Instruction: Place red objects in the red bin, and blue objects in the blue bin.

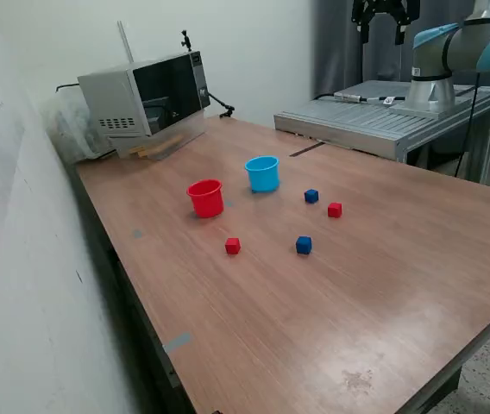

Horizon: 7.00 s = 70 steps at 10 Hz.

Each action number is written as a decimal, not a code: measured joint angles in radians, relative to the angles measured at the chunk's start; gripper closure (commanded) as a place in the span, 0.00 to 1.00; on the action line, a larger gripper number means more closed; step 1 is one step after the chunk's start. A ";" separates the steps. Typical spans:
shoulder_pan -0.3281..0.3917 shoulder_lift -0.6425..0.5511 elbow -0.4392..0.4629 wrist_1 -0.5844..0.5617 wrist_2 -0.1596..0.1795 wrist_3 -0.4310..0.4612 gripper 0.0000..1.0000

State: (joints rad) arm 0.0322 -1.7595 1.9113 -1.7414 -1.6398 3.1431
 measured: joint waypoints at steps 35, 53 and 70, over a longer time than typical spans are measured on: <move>-0.015 -0.004 -0.107 -0.004 0.003 0.007 0.00; -0.016 -0.016 -0.145 0.057 0.004 0.004 0.00; -0.013 -0.013 -0.129 0.055 0.001 0.000 0.00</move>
State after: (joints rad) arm 0.0197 -1.7724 1.7819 -1.6868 -1.6393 3.1434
